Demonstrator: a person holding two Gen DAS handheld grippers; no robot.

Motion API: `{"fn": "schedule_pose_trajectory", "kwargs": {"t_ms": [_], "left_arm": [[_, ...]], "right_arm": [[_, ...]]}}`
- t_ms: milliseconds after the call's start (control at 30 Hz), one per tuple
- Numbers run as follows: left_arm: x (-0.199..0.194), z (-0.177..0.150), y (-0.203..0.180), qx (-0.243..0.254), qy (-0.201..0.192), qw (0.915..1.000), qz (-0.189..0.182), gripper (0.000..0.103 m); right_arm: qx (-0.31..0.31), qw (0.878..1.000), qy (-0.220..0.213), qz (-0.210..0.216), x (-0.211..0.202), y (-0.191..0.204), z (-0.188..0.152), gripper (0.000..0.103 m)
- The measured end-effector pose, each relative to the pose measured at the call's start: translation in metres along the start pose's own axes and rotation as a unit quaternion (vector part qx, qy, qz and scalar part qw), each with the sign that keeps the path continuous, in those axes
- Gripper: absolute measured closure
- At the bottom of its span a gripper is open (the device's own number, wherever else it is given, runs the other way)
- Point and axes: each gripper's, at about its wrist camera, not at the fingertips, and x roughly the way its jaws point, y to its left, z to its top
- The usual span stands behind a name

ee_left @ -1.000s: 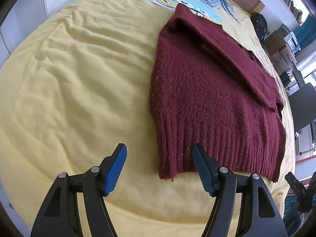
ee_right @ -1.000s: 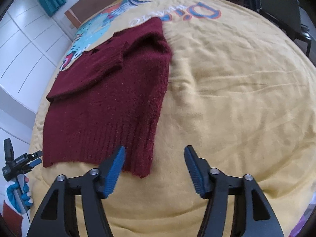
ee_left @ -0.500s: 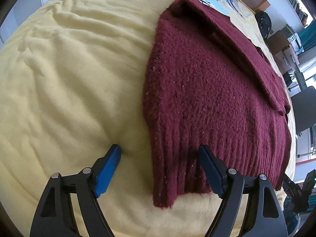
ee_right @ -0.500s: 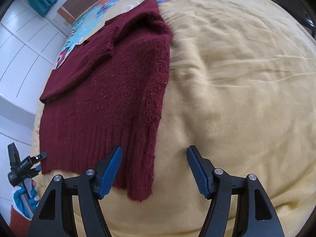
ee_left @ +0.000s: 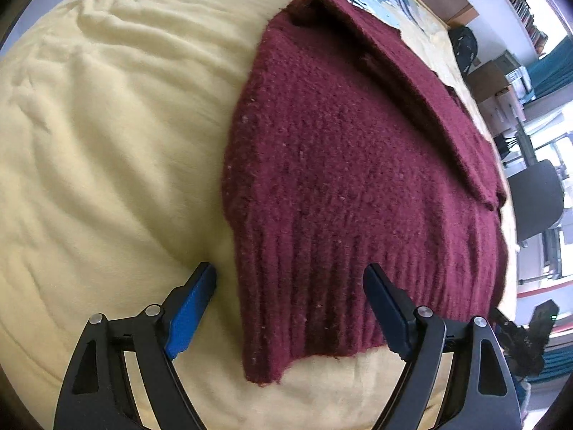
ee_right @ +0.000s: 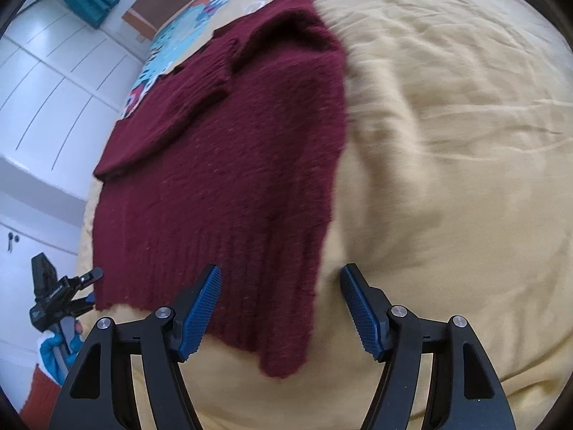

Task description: Fold small clothes

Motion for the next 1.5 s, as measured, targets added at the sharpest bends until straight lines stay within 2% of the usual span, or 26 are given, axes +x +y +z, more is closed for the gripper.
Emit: {"fn": "schedule_pose_trajectory", "kwargs": {"t_ms": [200,533,833,1067,1333,1500], "left_arm": [[0.000,-0.005,-0.001,-0.009,0.009,0.9989,-0.044,0.027],[-0.007,-0.014,0.012,-0.030,0.015,0.9955,-0.088,0.034],[-0.007,-0.013,0.017,-0.047,0.017,0.9937,-0.100,0.055],[-0.008,-0.013,0.024,-0.050,0.020,0.9934,-0.102,0.065],[-0.005,-0.013,0.025,-0.047,0.023,0.9936,-0.100,0.090],[-0.006,-0.013,0.022,-0.041,0.021,0.9937,-0.102,0.092]], "right_arm": [[0.010,1.000,0.005,0.025,0.006,0.002,-0.002,0.034],[0.024,0.999,0.014,0.044,0.011,0.002,0.001,0.051],[0.037,0.998,0.017,0.055,0.010,-0.005,0.002,0.067],[0.036,0.998,0.019,0.054,0.009,-0.007,0.003,0.076],[0.028,0.998,0.024,0.054,0.009,-0.006,0.006,0.086],[0.036,0.997,0.025,0.062,0.008,-0.009,0.007,0.089]]}}
